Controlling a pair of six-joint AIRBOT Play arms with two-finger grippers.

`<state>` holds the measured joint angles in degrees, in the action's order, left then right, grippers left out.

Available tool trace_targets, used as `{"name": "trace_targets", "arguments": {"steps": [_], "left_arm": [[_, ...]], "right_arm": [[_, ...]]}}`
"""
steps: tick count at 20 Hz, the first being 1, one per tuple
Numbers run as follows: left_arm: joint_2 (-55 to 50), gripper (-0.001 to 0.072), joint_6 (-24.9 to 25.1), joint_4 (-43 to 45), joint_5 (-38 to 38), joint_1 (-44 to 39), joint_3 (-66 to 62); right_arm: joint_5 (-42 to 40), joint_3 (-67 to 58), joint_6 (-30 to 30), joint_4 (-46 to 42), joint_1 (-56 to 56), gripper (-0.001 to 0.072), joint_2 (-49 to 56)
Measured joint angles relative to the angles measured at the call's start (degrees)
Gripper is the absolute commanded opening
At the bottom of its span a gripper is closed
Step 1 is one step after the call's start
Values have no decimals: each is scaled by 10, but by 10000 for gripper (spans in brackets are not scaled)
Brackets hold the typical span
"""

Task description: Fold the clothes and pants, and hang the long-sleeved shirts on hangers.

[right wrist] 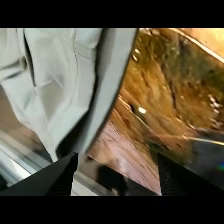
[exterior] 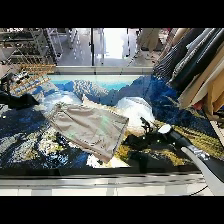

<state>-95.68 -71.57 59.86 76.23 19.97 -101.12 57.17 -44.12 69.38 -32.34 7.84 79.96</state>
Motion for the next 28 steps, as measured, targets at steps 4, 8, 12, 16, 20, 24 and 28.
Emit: {"name": "trace_targets", "arguments": {"steps": [4,8,12,16,20,24,28], "left_arm": [[8,432,0,-19,35,-40,-1],[9,223,3,-27,51,-85,-1],[-2,21,9,-28,68,-133,3],[-16,21,16,-28,75,-185,67],[-39,19,28,-31,6,-259,162],[-71,18,32,-58,-86,-327,192],[-68,17,34,-68,-116,-346,200]], "right_arm": [[-84,8,-75,135,39,576,59],[-133,-66,-111,195,83,11,138],[-141,-138,-61,117,88,11,161],[-58,-162,82,-207,34,11,76],[41,-193,140,-411,-32,10,-31],[69,-281,170,-430,1,9,-61],[17,-381,222,-415,124,9,7]]}}
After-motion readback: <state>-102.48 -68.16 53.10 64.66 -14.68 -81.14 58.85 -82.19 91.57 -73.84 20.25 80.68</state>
